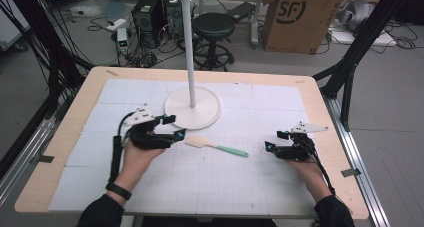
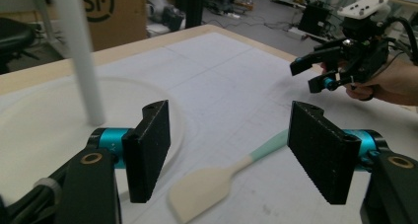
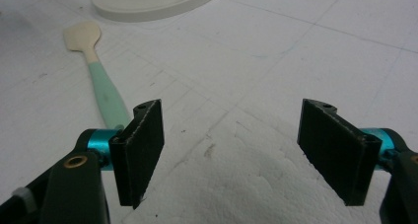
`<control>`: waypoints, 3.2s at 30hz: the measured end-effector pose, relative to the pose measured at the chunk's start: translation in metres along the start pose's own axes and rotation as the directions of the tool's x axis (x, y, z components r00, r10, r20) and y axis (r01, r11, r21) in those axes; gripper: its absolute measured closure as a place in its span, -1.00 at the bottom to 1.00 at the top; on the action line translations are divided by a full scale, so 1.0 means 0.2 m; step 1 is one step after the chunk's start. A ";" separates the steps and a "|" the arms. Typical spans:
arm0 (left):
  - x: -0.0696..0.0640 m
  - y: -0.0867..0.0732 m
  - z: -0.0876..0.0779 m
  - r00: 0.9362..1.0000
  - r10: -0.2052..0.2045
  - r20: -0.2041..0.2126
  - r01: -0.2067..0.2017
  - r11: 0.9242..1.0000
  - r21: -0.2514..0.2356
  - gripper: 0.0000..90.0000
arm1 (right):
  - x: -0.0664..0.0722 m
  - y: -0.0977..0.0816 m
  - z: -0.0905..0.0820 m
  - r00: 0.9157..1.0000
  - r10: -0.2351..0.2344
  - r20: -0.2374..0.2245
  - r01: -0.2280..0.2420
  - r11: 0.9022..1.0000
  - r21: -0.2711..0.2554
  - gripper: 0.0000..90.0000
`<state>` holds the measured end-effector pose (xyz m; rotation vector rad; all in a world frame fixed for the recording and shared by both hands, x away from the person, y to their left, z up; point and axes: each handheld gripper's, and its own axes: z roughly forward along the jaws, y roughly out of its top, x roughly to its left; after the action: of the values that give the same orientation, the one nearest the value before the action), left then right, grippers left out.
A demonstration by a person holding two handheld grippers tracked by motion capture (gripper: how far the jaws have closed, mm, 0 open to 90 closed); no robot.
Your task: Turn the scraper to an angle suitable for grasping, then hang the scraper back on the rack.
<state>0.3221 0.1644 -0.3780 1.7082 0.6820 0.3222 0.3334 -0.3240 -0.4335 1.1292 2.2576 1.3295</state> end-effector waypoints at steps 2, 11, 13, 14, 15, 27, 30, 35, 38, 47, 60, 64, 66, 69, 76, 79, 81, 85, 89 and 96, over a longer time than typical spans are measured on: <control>0.05 -0.03 -0.09 1.000 -0.007 -0.023 0.006 0.999 -0.033 -0.29 | 0.01 0.00 0.00 1.000 -0.012 0.001 0.012 1.000 0.002 -0.43; 0.22 -0.15 -0.36 0.991 -0.034 -0.133 0.021 0.995 -0.100 -0.36 | 0.04 0.00 0.03 0.999 -0.035 -0.005 0.035 0.999 0.024 -0.39; 0.24 -0.15 -0.38 0.990 -0.019 -0.139 0.005 0.995 -0.100 -0.37 | 0.04 0.00 0.04 0.999 -0.042 -0.006 0.042 0.999 0.024 -0.39; 0.25 -0.15 -0.38 0.990 -0.019 -0.140 0.004 0.995 -0.104 -0.37 | 0.04 0.00 0.04 0.999 -0.038 -0.008 0.039 0.999 0.025 -0.39; 0.25 -0.15 -0.39 0.990 -0.018 -0.143 0.003 0.994 -0.105 -0.37 | 0.04 0.00 0.03 0.999 -0.038 -0.009 0.038 0.999 0.024 -0.39; 0.27 -0.16 -0.40 0.987 -0.013 -0.161 -0.001 0.996 -0.088 -0.35 | 0.20 0.02 0.11 0.960 -0.146 -0.240 0.156 0.988 0.022 0.80; 0.27 -0.16 -0.39 0.987 -0.010 -0.159 -0.003 0.997 -0.082 -0.35 | 0.25 0.04 0.17 0.947 -0.153 -0.283 0.172 0.984 0.043 0.96; 0.27 -0.16 -0.39 0.988 -0.005 -0.156 -0.007 0.997 -0.078 -0.33 | 0.29 0.04 0.22 0.930 -0.183 -0.320 0.217 0.973 0.072 0.99; 0.27 -0.16 -0.39 0.988 -0.006 -0.154 -0.007 0.997 -0.081 -0.33 | 0.32 0.04 0.24 0.915 -0.217 -0.339 0.263 0.960 0.095 1.00; 0.26 -0.16 -0.38 0.989 -0.003 -0.145 -0.009 0.997 -0.078 -0.32 | 0.31 0.05 0.29 0.921 -0.271 -0.280 0.321 0.935 0.149 1.00; 0.27 -0.16 -0.38 0.990 -0.011 -0.140 -0.001 0.997 -0.080 -0.32 | 0.17 0.20 0.46 0.972 -0.223 -0.071 0.232 0.956 0.182 0.99; 0.26 -0.17 -0.37 0.991 -0.007 -0.132 -0.002 0.998 -0.071 -0.32 | 0.16 0.23 0.50 0.976 -0.219 -0.020 0.219 0.958 0.184 1.00; 0.26 -0.17 -0.36 0.992 -0.001 -0.129 -0.007 0.998 -0.066 -0.32 | 0.15 0.24 0.53 0.979 -0.202 -0.014 0.202 0.963 0.179 0.99; 0.25 -0.17 -0.36 0.992 0.002 -0.128 -0.010 0.998 -0.061 -0.32 | 0.14 0.25 0.54 0.984 -0.178 -0.005 0.176 0.968 0.177 0.99; 0.27 -0.17 -0.39 0.990 -0.003 -0.144 -0.009 0.997 -0.076 -0.33 | 0.11 0.30 0.30 0.995 -0.089 -0.033 0.090 0.996 0.029 0.52; 0.28 -0.17 -0.41 0.987 -0.016 -0.157 0.002 0.996 -0.088 -0.33 | 0.08 0.29 0.19 0.998 -0.064 -0.014 0.063 0.997 -0.032 0.28; 0.29 -0.17 -0.43 0.987 -0.019 -0.162 0.004 0.996 -0.092 -0.34 | 0.05 0.28 0.08 1.000 -0.021 0.006 0.021 0.997 -0.069 0.09; 0.32 -0.18 -0.47 0.985 -0.025 -0.172 0.009 0.995 -0.096 -0.35 | -0.02 0.18 -0.05 0.996 -0.012 0.083 0.024 0.991 -0.135 -0.11; 0.33 -0.18 -0.50 0.983 -0.041 -0.177 0.021 0.993 -0.115 -0.36 | -0.07 0.10 -0.10 0.991 0.021 0.133 0.000 0.987 -0.159 -0.19; 0.31 -0.15 -0.49 0.985 -0.024 -0.169 0.005 0.994 -0.111 -0.46 | -0.10 0.06 -0.15 0.986 0.040 0.160 -0.008 0.981 -0.196 -0.30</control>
<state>0.3094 0.2826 -0.3901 1.5816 0.7866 0.4911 0.3349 -0.3548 -0.4094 1.1546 1.9572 1.3793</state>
